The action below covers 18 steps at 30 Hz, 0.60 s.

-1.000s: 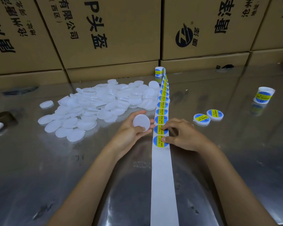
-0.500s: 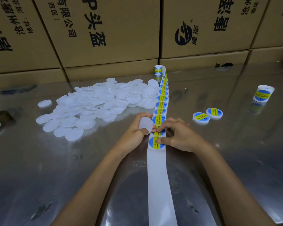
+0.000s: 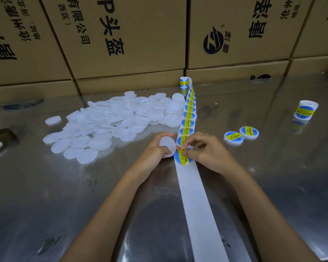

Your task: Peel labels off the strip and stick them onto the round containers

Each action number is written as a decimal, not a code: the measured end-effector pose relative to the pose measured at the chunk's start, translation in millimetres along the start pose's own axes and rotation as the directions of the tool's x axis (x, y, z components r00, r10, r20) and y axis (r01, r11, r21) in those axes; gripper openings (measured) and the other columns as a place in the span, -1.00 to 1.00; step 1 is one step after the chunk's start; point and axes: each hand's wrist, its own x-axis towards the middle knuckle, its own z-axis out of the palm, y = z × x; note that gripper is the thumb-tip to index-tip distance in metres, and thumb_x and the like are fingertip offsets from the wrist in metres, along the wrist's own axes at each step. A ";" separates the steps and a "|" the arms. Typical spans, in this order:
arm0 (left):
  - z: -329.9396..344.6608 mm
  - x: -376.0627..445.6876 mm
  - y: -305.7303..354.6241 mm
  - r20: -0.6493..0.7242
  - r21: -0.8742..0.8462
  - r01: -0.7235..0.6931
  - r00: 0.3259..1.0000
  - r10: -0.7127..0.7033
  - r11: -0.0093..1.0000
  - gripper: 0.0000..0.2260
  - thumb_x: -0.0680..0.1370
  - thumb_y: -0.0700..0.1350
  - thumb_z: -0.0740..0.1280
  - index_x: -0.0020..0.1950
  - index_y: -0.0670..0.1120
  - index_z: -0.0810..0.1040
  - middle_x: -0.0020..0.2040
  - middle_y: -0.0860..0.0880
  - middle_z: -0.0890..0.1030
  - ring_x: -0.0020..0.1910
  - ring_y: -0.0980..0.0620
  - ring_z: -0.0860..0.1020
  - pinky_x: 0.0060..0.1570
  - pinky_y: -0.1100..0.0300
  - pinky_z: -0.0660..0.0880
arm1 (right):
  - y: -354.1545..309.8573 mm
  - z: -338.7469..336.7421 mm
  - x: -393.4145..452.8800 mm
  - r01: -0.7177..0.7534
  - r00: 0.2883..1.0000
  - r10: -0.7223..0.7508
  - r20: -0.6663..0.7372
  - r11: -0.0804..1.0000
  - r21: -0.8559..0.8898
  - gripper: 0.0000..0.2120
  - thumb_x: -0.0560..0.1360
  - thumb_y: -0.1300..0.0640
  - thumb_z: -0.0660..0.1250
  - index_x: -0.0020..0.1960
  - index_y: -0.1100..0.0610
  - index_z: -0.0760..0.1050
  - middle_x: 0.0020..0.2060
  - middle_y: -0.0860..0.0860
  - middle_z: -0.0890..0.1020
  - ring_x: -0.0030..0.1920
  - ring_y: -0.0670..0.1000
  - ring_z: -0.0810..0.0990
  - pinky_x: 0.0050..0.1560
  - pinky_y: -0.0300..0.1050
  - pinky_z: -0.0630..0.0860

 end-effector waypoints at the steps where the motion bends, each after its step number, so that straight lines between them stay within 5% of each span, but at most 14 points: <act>1: 0.1 -0.3 0.6 -0.013 -0.020 0.011 1.000 -0.011 1.000 -0.59 0.40 -0.22 0.27 0.22 0.07 0.52 0.00 0.06 0.63 0.04 0.04 0.55 0.18 0.14 0.50 | -2.4 -1.8 -0.1 -0.029 1.000 0.029 0.001 0.994 0.102 -0.81 0.41 0.35 0.47 -0.20 0.08 0.61 -0.21 -0.05 0.65 -0.12 -0.01 0.55 -0.02 -0.20 0.48; 3: -0.4 -0.8 0.7 -0.021 -0.071 0.028 0.999 -0.030 0.997 -0.58 0.35 -0.18 0.25 0.17 0.09 0.54 0.07 -0.07 0.59 0.06 -0.07 0.56 0.24 0.03 0.49 | -6.7 -4.8 -0.7 -0.074 0.997 0.078 0.003 0.943 0.323 -0.82 0.44 0.40 0.41 -0.16 0.14 0.57 -0.19 0.07 0.67 -0.12 0.02 0.61 0.03 -0.08 0.53; 6: -1.0 -1.1 1.1 -0.015 -0.246 0.006 1.000 -0.010 0.969 -0.65 0.54 -0.34 0.10 0.22 -0.06 0.50 -0.11 -0.09 0.71 -0.04 -0.16 0.68 0.07 0.14 0.59 | -10.5 -7.0 -1.1 -0.100 0.993 0.115 0.005 0.843 0.529 -0.80 0.48 0.42 0.34 -0.06 0.15 0.50 -0.11 0.13 0.67 -0.08 0.09 0.62 0.06 0.01 0.51; 10: -3.0 -2.2 7.9 -0.097 -0.542 -0.065 0.995 0.015 0.838 -0.68 0.64 -0.22 0.05 0.30 -0.12 0.48 0.04 -0.26 0.66 -0.04 -0.17 0.65 0.11 -0.04 0.53 | -14.8 -2.6 -1.7 -0.107 0.994 0.107 0.031 0.836 0.538 -0.77 0.52 0.39 0.31 0.01 0.09 0.45 -0.08 0.14 0.67 -0.08 0.11 0.60 -0.05 -0.05 0.53; 14: -2.7 -4.1 12.7 -0.120 -0.603 -0.081 0.993 0.010 0.793 -0.63 0.69 -0.11 0.02 0.39 -0.14 0.49 0.02 -0.18 0.67 -0.08 -0.10 0.64 -0.08 0.02 0.51 | -20.1 6.6 -2.9 -0.081 0.996 0.093 -0.004 0.886 0.456 -0.79 0.53 0.34 0.35 0.08 0.12 0.43 -0.15 0.02 0.68 -0.18 0.01 0.57 -0.10 -0.15 0.54; 18: 3.0 -10.8 18.1 0.013 -0.673 0.018 1.000 -0.012 0.739 -0.66 0.69 -0.13 0.11 0.43 -0.13 0.47 0.22 -0.19 0.64 0.18 -0.15 0.63 0.18 0.02 0.58 | -28.9 19.1 -4.8 0.000 0.992 0.056 -0.109 0.888 0.459 -0.77 0.49 0.39 0.40 0.08 0.23 0.42 -0.15 0.19 0.66 -0.21 0.02 0.59 -0.14 -0.19 0.54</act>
